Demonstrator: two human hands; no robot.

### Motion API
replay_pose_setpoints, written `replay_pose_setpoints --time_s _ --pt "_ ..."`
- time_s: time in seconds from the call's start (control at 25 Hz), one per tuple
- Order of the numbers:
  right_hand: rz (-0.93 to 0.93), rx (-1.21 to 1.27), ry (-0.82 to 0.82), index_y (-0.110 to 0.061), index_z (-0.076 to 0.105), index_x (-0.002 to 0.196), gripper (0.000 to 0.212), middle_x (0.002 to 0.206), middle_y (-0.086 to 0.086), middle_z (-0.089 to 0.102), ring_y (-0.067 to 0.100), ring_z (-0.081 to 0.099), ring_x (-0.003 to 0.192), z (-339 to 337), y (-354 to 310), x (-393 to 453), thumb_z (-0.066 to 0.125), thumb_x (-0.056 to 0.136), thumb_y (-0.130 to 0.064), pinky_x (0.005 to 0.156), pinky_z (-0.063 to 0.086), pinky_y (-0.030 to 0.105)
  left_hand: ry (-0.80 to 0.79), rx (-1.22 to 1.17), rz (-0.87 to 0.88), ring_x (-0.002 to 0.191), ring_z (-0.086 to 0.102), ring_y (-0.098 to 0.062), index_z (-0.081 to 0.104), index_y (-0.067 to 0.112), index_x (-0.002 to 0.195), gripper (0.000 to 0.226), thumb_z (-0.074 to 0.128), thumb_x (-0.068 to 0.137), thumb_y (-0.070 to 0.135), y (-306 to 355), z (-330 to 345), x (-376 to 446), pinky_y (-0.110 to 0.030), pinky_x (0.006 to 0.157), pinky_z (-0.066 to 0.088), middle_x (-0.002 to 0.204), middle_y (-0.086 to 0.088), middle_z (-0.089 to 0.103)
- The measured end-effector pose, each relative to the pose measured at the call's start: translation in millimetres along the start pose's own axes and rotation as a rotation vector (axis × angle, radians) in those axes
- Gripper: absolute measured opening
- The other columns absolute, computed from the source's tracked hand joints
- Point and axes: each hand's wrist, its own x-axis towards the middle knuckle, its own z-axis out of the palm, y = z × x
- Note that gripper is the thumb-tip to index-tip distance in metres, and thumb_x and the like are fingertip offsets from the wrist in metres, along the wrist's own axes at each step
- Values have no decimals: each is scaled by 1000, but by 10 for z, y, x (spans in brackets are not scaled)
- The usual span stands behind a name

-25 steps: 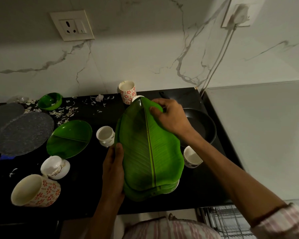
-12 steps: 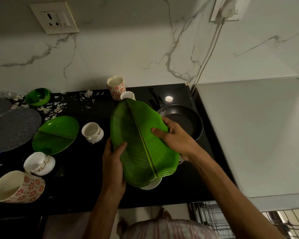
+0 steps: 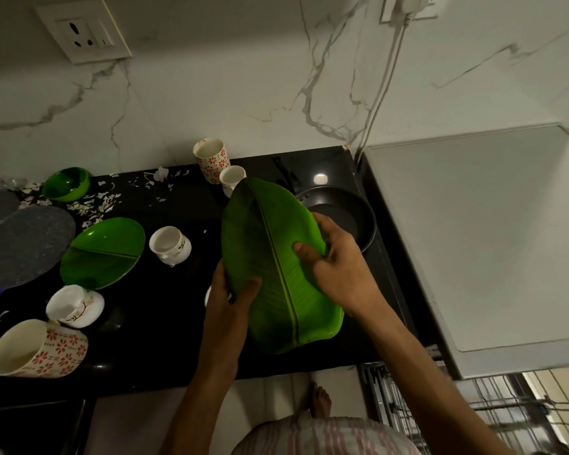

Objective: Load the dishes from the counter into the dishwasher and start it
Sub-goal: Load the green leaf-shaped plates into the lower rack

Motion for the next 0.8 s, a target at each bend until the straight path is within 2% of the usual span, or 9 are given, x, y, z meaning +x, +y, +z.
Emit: replay_pose_setpoints --time_s 0.08,0.16,0.2,0.32,0.36,0.48,0.56,0.68,0.8 --pt "-18 -101 42 -29 50 135 44 103 -12 71 2 68 92 24 -63 -139 63 93 -21 86 56 32 -43 -3 -8 114 63 -19 47 30 140 66 75 80 26 -8 7 -66 -47 96 52 130 2 63" --pt "-15 -139 58 -29 47 137 45 99 -14 69 -1 67 86 67 -131 -297 60 95 -20 77 55 17 -71 -46 -38 112 65 -23 51 29 136 78 84 66 36 -15 -40 -109 -51 96 51 125 1 66" --pt "5 -124 55 -29 47 137 44 98 -13 69 0 67 83 93 -147 -365 59 95 -19 74 55 17 -87 -60 -54 111 65 -24 53 29 134 79 82 61 41 -29 -81 -119 -53 96 51 124 0 67" --pt "81 -82 50 -37 46 135 47 99 -7 71 11 70 82 192 -144 -554 57 92 -20 77 60 40 -121 -63 -72 110 65 -29 55 27 132 79 80 60 45 -96 -197 -174 -57 96 49 123 -4 67" --pt "101 -88 62 -41 45 134 49 100 -6 71 14 71 83 235 -137 -633 57 91 -22 77 59 44 -122 -71 -78 110 65 -31 55 26 133 79 81 60 45 -116 -234 -207 -59 96 49 123 -6 67" --pt "118 -109 132 -44 46 134 51 101 -6 71 18 70 86 353 -114 -890 54 86 -29 79 58 47 -178 -78 -89 111 65 -34 53 23 134 76 80 65 40 -205 -331 -306 -60 96 48 123 -10 67" --pt "120 -128 187 -41 46 134 51 99 -5 71 17 69 85 400 -111 -1067 54 86 -26 79 57 47 -237 -88 -104 113 63 -33 52 25 136 76 80 66 38 -266 -364 -396 -59 98 46 125 -9 66" --pt "120 -184 257 -41 45 135 53 95 -3 71 16 68 85 372 -133 -1297 55 88 -19 82 56 45 -316 -141 -147 115 63 -29 47 28 140 80 78 66 34 -321 -347 -574 -50 96 48 127 -6 65" --pt "101 -233 303 -41 46 132 52 90 -1 72 19 68 85 295 -172 -1537 55 86 -18 83 54 45 -390 -147 -189 113 65 -25 47 28 140 73 77 73 28 -329 -244 -779 -44 90 51 126 -4 66"
